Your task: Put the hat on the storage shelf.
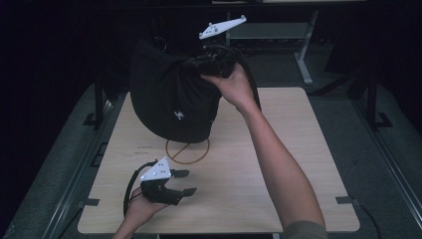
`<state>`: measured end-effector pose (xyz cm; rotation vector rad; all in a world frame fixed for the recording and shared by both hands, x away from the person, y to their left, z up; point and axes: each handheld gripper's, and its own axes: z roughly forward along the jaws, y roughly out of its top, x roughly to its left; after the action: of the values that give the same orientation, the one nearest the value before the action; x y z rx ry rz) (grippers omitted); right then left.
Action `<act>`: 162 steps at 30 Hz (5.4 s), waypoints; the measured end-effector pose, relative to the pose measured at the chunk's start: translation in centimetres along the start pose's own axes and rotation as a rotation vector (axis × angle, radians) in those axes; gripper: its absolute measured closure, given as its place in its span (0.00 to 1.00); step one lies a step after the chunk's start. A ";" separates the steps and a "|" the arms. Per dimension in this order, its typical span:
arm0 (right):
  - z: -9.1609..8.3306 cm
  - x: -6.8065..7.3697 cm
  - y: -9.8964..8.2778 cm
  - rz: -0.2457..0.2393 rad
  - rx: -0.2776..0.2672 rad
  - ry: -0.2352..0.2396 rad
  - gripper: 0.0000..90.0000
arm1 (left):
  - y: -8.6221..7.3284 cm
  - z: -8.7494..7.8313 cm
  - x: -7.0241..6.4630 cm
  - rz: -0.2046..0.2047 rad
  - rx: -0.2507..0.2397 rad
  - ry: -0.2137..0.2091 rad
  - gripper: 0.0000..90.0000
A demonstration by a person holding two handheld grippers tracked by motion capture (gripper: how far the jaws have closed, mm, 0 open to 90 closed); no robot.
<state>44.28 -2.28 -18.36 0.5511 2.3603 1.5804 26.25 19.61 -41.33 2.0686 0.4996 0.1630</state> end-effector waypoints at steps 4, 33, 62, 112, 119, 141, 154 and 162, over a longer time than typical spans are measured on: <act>1.7 0.0 0.4 -0.004 0.010 -0.008 0.96 | 0.0 -0.1 0.1 -0.005 -0.005 0.001 0.39; 6.5 0.3 -0.5 -0.099 0.080 -0.032 0.96 | -0.2 0.5 -0.4 0.028 0.029 -0.006 0.39; -0.3 -0.8 -3.5 0.075 0.054 0.038 0.41 | -0.4 0.2 0.1 -0.011 0.033 0.013 0.32; -14.6 0.9 -18.4 0.247 0.040 -0.051 0.28 | -0.6 0.7 0.0 -0.013 0.054 0.024 0.30; -15.3 1.2 -20.2 0.272 0.043 -0.061 0.26 | -0.5 0.7 -0.1 -0.017 0.054 0.024 0.29; -17.0 2.8 -26.8 0.361 0.078 -0.070 0.25 | -0.6 1.1 -0.5 -0.019 0.060 0.025 0.28; -17.8 3.4 -29.7 0.400 0.079 -0.087 0.24 | -0.7 1.3 -0.6 -0.020 0.072 0.024 0.26; -18.0 4.0 -31.9 0.427 0.091 -0.096 0.24 | -0.7 1.3 -0.6 -0.027 0.070 0.022 0.26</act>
<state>27.90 -26.35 -40.96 1.1895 2.3585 1.5645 25.92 18.67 -42.59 2.1289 0.5533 0.1552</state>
